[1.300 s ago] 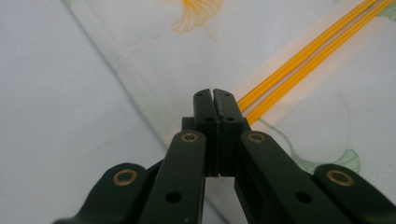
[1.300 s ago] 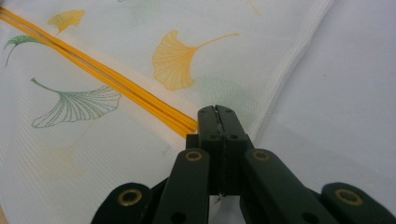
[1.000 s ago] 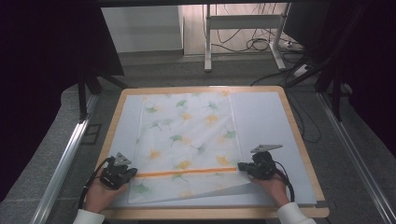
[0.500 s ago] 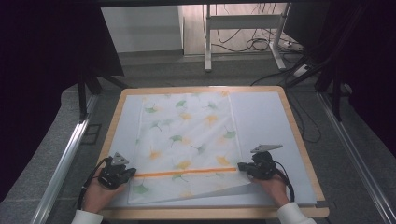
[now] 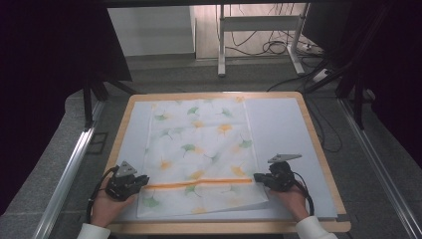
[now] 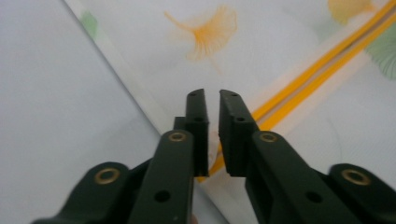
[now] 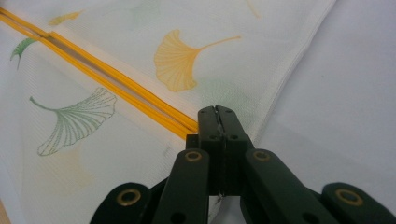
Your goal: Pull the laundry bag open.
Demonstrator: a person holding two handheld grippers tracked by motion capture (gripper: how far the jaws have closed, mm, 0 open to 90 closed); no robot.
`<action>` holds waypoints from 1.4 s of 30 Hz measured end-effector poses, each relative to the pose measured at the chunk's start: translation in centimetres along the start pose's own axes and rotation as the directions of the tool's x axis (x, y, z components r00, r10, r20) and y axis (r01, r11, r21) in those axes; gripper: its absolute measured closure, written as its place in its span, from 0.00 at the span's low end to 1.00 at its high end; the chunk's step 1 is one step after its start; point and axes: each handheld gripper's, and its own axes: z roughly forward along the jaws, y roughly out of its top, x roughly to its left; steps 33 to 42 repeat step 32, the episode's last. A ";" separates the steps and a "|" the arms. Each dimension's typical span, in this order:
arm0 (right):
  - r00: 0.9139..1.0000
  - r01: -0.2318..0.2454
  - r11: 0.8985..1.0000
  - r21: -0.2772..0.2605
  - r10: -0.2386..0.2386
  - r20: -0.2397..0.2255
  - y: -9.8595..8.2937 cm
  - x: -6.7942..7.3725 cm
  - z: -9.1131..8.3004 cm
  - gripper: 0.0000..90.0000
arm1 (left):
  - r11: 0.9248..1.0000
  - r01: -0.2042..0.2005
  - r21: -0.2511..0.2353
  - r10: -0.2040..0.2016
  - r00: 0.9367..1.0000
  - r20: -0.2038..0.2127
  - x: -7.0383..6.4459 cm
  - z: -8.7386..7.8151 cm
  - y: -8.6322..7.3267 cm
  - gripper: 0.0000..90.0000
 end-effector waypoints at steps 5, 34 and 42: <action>1.000 0.024 0.999 -0.040 -0.024 -0.007 0.0 0.2 -0.7 0.84 | 0.996 0.056 -0.063 -0.056 0.998 -0.011 0.3 -0.3 0.2 0.74; 0.993 0.066 0.985 -0.162 -0.049 0.111 -1.9 -2.1 -4.9 0.48 | 0.993 0.090 -0.073 -0.098 0.990 -0.104 2.2 -0.3 -0.8 0.51; 0.993 0.066 0.985 -0.162 -0.049 0.111 -1.9 -2.1 -4.9 0.48 | 0.993 0.090 -0.073 -0.098 0.990 -0.104 2.2 -0.3 -0.8 0.51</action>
